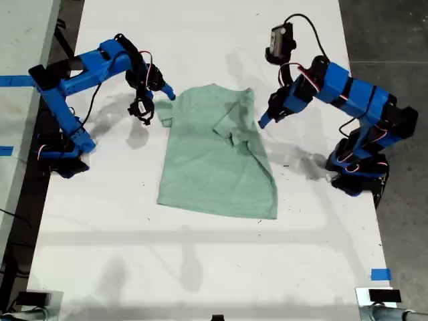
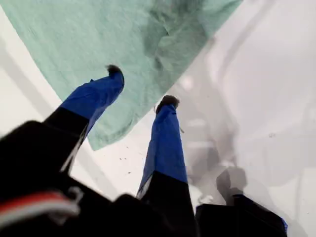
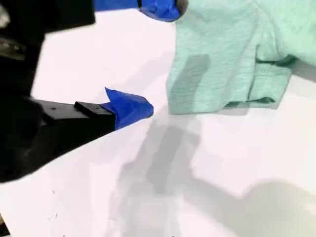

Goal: Fold tshirt

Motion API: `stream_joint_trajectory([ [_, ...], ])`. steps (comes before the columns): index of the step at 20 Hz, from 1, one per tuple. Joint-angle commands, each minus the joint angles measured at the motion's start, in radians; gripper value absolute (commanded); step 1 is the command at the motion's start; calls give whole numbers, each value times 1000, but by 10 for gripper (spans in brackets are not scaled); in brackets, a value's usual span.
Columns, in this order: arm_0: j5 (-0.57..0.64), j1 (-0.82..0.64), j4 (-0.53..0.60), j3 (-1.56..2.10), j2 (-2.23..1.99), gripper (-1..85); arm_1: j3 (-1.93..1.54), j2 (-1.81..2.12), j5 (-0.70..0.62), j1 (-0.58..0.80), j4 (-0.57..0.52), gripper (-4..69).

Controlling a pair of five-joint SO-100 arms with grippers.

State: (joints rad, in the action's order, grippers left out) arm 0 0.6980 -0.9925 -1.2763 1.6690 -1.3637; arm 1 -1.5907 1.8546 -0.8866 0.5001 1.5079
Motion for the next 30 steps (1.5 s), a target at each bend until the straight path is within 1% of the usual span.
stream_joint_trajectory([
  [1,-2,20,34,-69,57,272,-2,91,8,-17,-32,174],
  [7,-23,6,63,-97,202,270,-43,150,5,-14,-32,159],
  [9,-25,6,29,-140,238,208,-67,176,5,-9,-38,157],
  [11,-29,0,-28,-213,299,158,-94,204,3,-5,-46,154],
  [12,-23,0,-58,-261,336,100,-104,216,2,-3,-49,152],
  [13,-23,3,-77,-298,359,61,-117,230,2,0,-54,150],
  [14,-21,8,-78,-314,362,17,-132,242,0,2,-58,149],
  [15,-28,9,-80,-321,362,1,-147,255,-2,6,-61,147],
  [20,-35,-3,-74,-284,311,1,-212,327,-3,23,-63,144],
  [24,-34,-86,-109,-161,69,1,-252,360,-3,32,-63,139],
  [25,-31,-87,-115,-144,5,1,-256,360,-3,34,-66,137],
  [27,-31,-32,-149,-193,-26,1,-259,356,-8,35,-75,134],
  [30,-81,75,-199,-367,18,1,-256,353,-8,37,-81,132],
])
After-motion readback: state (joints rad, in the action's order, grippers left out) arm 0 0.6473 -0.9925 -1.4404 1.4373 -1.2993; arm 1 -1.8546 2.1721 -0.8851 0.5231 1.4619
